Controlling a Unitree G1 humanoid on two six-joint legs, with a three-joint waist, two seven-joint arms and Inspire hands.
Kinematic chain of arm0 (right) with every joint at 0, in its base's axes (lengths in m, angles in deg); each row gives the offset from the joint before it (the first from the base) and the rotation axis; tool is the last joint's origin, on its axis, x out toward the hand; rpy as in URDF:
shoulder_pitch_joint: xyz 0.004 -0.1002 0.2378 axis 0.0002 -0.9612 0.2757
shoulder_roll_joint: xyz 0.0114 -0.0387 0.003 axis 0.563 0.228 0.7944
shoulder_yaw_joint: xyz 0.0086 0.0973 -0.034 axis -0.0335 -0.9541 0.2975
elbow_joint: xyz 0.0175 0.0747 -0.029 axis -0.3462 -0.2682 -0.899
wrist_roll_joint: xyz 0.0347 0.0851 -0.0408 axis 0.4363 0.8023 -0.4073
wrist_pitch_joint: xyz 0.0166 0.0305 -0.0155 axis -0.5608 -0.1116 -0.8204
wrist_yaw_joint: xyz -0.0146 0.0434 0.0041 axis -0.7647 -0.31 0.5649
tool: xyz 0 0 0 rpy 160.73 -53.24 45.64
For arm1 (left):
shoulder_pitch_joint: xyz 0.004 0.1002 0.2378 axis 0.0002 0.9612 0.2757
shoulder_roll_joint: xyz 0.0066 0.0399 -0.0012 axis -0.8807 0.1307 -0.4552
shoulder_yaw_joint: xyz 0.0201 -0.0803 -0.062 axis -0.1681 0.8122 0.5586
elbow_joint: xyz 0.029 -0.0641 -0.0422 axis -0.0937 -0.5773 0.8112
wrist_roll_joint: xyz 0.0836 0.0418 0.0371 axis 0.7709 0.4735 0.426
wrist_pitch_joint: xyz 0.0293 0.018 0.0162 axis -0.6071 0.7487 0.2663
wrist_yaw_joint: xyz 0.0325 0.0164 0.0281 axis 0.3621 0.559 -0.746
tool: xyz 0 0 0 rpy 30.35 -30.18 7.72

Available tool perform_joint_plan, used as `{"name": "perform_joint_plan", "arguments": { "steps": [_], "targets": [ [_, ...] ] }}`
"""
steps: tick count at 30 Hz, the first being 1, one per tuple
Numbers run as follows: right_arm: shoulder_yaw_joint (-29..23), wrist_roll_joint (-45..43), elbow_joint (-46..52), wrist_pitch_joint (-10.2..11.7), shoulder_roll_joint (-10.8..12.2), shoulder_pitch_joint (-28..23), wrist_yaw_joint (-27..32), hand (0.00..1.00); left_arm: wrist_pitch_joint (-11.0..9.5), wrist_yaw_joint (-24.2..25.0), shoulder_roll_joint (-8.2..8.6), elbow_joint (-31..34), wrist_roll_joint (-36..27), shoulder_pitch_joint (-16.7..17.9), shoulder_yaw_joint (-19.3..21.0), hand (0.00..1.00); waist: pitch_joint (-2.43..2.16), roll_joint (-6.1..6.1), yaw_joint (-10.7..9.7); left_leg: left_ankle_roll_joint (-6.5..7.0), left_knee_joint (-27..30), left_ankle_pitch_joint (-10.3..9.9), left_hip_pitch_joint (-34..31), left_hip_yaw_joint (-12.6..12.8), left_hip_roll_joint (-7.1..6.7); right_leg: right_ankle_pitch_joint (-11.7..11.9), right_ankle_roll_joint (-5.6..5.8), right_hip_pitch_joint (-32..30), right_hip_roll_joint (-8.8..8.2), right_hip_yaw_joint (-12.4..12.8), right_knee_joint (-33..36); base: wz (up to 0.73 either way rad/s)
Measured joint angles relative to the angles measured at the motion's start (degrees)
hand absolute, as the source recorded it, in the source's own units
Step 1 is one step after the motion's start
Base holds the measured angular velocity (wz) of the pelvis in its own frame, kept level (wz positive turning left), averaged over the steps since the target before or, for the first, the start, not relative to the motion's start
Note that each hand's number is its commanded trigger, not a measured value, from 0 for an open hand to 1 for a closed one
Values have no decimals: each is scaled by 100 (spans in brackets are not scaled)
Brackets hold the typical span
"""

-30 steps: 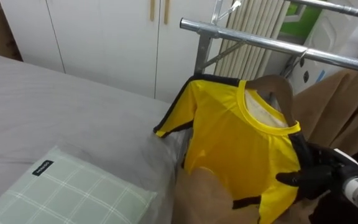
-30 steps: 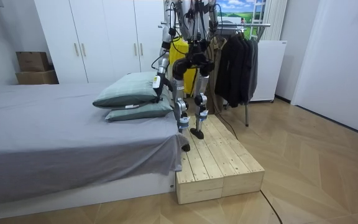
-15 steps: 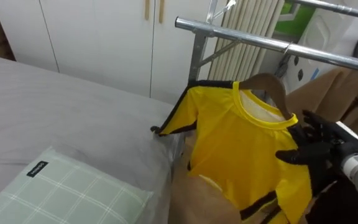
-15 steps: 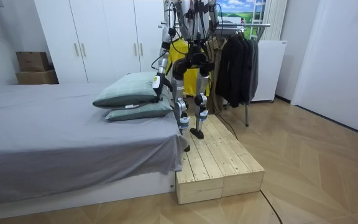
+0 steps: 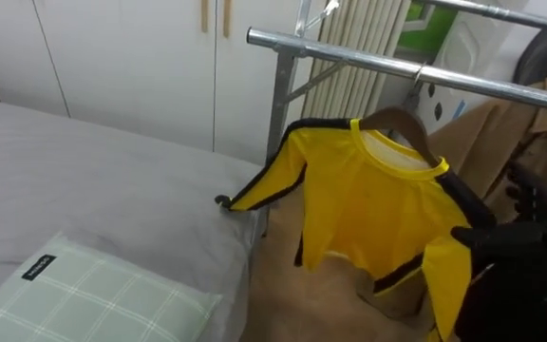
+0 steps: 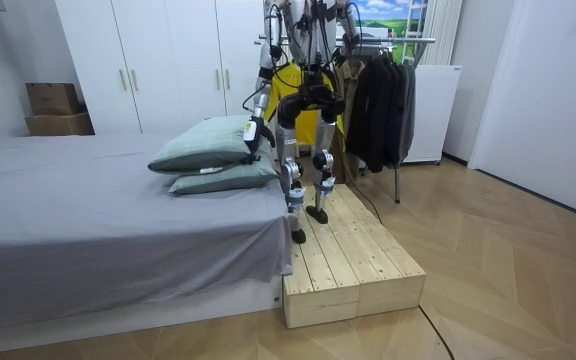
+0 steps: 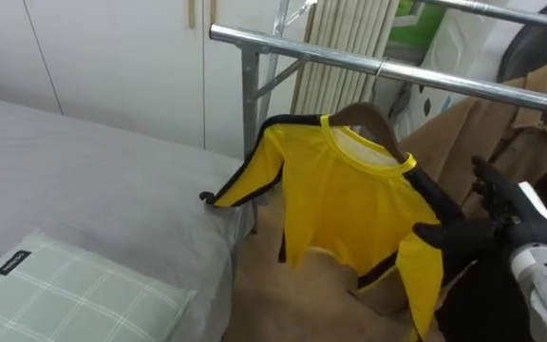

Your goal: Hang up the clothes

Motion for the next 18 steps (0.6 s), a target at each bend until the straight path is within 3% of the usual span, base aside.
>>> {"name": "perform_joint_plan", "arguments": {
  "steps": [4,8,15,18],
  "targets": [
    [-33,15,1,-1,0,-34,194,0,0,-22,4,0,-2,109,-1,0,3,4,-137,4,0,-3,23,79,1,45,9,4,18,63,-7,-10],
    [-98,124,3,13,0,-224,497,0,-1,-81,4,0,-58,121,-2,0,9,14,-143,3,3,-4,41,101,9,53,7,11,28,55,-13,-2],
    [-329,1029,256,32,4,-1135,851,0,-4,-143,4,0,-67,135,-2,0,35,74,-158,1,-35,-5,40,184,20,55,3,-27,64,172,-5,-6],
    [-405,993,255,68,87,-1422,936,0,-6,-158,4,0,-183,151,5,0,25,134,-166,1,-86,-5,58,224,17,61,7,-25,66,187,-6,-7]
  ]
}}
